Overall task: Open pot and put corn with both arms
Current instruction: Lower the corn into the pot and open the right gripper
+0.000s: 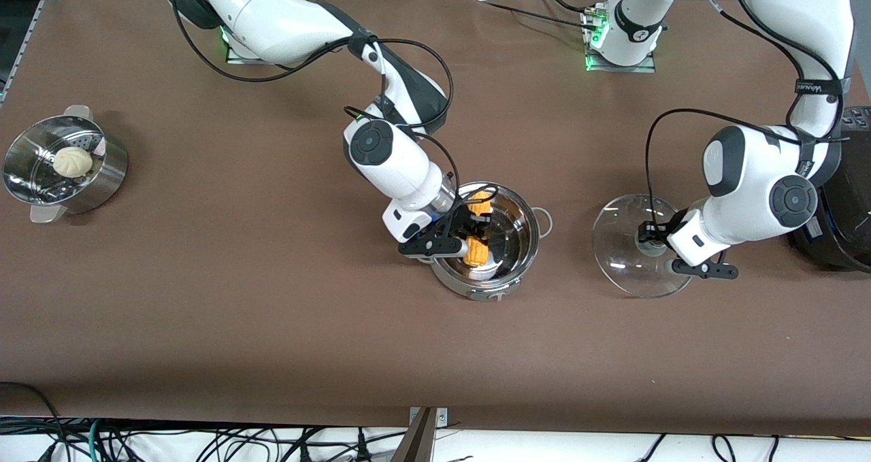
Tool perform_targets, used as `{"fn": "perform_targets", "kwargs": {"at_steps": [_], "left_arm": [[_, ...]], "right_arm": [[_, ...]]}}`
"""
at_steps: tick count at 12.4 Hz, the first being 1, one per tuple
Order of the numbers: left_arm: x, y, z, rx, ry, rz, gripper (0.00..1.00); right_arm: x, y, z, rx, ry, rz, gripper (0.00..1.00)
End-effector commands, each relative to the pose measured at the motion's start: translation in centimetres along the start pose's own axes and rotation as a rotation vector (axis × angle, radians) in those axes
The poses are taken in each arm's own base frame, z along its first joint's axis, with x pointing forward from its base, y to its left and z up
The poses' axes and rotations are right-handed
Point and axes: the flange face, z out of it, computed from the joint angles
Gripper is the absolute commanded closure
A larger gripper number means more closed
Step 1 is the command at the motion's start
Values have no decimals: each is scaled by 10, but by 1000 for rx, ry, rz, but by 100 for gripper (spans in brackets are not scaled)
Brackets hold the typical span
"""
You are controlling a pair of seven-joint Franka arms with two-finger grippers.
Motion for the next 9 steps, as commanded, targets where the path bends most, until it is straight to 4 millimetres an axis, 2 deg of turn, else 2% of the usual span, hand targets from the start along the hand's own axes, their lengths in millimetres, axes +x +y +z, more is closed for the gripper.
{"fn": "perform_targets", "kwargs": {"at_steps": [1,2,3,4,5,6,9], "left_arm": [[-8,-32,9,0,10,38,100],[-7,-33,17,2,8,37,100],[-6,-35,27,4,2,31,100],[-4,-42,36,5,-1,22,100],[-5,-52,46,3,-6,10,100],[-4,-61,49,4,-2,0,100],[-3,-61,52,3,-6,-2,100]], "right_arm": [[-7,-4,15,13,25,-9,85],[-8,0,24,11,22,-7,84],[-9,2,29,12,21,-5,76],[-10,3,32,10,19,-5,53],[-11,8,38,5,13,2,20],[-11,8,39,2,13,1,2],[-11,6,34,-1,14,-13,0]]}}
